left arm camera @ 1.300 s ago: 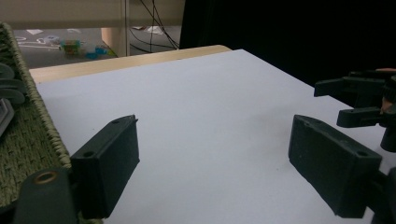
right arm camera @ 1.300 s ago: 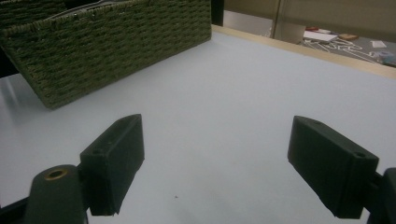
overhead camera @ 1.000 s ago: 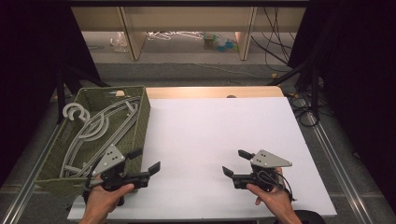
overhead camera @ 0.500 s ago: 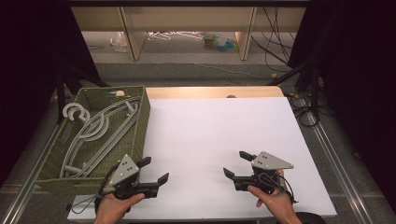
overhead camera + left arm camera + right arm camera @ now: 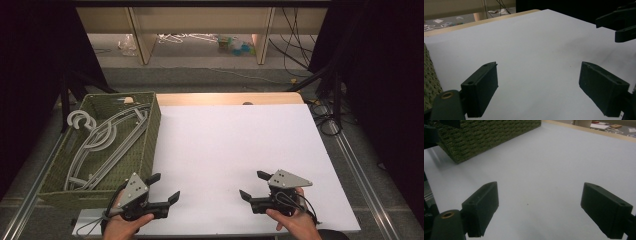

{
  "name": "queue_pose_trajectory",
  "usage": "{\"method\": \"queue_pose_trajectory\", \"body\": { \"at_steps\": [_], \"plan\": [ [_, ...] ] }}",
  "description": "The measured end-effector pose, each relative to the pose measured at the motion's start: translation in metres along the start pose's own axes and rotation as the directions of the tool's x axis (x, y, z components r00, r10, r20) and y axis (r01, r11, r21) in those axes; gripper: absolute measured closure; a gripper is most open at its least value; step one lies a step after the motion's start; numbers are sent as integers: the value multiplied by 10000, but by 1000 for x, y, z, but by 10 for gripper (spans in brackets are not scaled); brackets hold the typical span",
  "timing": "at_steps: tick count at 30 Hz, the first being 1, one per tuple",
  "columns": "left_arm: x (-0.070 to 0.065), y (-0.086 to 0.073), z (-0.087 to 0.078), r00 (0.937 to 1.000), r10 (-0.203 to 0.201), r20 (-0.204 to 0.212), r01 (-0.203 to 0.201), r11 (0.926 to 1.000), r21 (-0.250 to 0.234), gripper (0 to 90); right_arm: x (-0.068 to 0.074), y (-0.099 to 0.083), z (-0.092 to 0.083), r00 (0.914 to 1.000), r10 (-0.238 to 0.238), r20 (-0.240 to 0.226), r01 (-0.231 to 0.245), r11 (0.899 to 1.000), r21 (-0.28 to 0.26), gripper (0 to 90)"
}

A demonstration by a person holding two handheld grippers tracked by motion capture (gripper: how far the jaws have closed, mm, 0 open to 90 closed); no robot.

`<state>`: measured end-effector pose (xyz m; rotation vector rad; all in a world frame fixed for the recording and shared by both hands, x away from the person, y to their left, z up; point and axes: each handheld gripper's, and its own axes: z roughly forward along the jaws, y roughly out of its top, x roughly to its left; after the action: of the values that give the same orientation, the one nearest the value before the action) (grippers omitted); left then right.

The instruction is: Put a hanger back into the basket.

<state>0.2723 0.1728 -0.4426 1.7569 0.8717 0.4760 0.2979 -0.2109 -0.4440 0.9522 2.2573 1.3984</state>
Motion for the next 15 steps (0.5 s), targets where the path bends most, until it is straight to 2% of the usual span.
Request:
{"method": "queue_pose_trajectory", "body": {
  "at_steps": [5,6,8,10,15],
  "plan": [
    [-3,0,-2,9998,-151,99,154,9995,-278,159,4,-3,-5,9998,-168,-45,168,9999,24,157],
    [-4,1,-4,9999,-57,93,59,9997,-256,159,5,-3,-5,9997,-158,-182,159,9999,63,157],
    [-6,2,-4,9999,-60,135,65,9994,-337,159,4,-3,-4,9995,-303,-91,302,9995,-108,157],
    [-7,1,-3,9997,-27,223,36,9992,-392,159,4,-2,-4,9997,-166,-169,168,9998,91,157],
    [-7,2,-3,9999,85,135,-79,9990,-439,159,4,-1,-4,9997,-247,-94,247,9997,25,157]
  ]
}}
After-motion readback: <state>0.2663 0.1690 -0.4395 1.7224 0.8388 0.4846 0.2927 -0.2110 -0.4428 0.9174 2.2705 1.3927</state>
